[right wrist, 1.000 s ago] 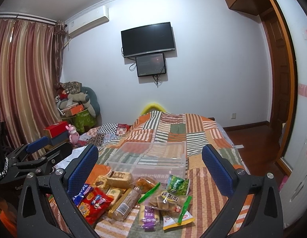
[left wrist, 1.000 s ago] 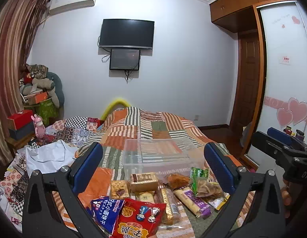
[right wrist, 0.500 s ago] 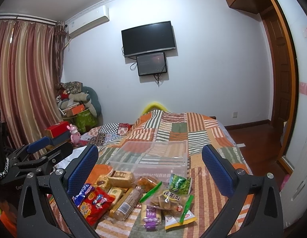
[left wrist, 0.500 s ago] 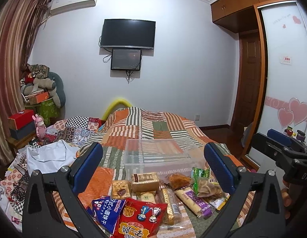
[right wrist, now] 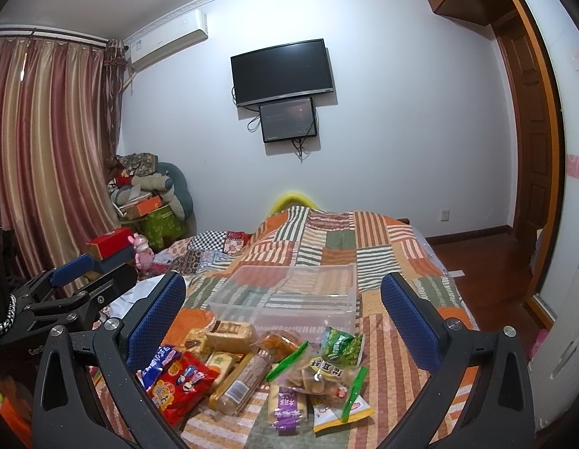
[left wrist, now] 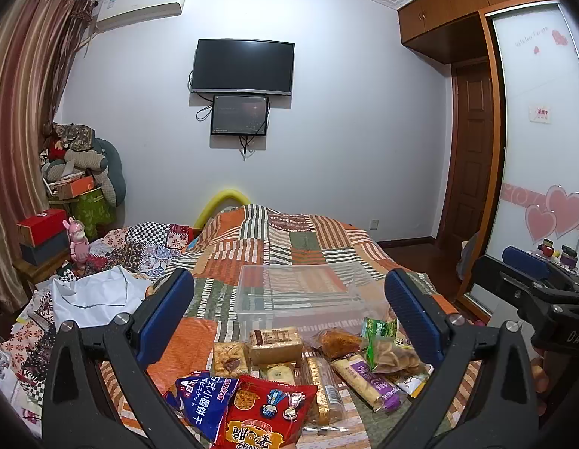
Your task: Organize snacks
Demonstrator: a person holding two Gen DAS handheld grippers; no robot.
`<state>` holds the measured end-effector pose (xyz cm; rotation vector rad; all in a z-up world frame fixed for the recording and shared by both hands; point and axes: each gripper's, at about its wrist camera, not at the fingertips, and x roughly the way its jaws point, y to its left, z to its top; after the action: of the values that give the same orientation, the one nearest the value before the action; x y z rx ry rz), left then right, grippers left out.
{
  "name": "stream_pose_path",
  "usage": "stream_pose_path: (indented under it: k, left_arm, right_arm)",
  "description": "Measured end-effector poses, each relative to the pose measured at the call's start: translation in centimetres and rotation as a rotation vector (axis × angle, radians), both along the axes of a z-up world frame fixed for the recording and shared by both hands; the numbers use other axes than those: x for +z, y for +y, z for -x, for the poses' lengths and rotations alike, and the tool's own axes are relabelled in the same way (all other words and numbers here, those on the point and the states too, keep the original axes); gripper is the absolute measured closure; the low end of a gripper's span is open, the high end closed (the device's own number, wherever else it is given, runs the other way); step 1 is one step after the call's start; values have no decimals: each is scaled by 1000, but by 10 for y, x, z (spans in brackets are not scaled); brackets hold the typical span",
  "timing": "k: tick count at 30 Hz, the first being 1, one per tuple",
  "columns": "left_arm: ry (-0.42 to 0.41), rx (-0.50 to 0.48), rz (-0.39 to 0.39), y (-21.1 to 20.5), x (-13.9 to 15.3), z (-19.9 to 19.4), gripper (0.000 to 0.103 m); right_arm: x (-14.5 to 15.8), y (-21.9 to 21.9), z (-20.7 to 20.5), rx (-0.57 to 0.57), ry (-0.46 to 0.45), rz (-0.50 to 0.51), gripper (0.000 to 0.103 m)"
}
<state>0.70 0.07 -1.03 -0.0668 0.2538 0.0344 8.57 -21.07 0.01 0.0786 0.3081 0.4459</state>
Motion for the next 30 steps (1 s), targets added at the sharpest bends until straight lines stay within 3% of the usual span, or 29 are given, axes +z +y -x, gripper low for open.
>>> stream_pose_path:
  k: [7, 12, 22, 24, 30]
  left_arm:
    - [-4, -6, -5, -2, -1, 0, 0]
    - [4, -15, -22, 0, -6, -2, 0]
    - [122, -57, 4, 21, -28, -18, 1]
    - [156, -51, 22, 31, -32, -23, 13]
    - [264, -19, 68, 61, -45, -41, 26]
  right_arm:
    - [-6, 0, -5, 5, 29, -2, 0]
    - [-20, 0, -17, 43, 117, 18, 0]
    - [-57, -12, -41, 52, 269, 58, 0]
    - [-63, -14, -44, 41, 284, 72, 0]
    - [-73, -17, -49, 40, 312, 102, 1]
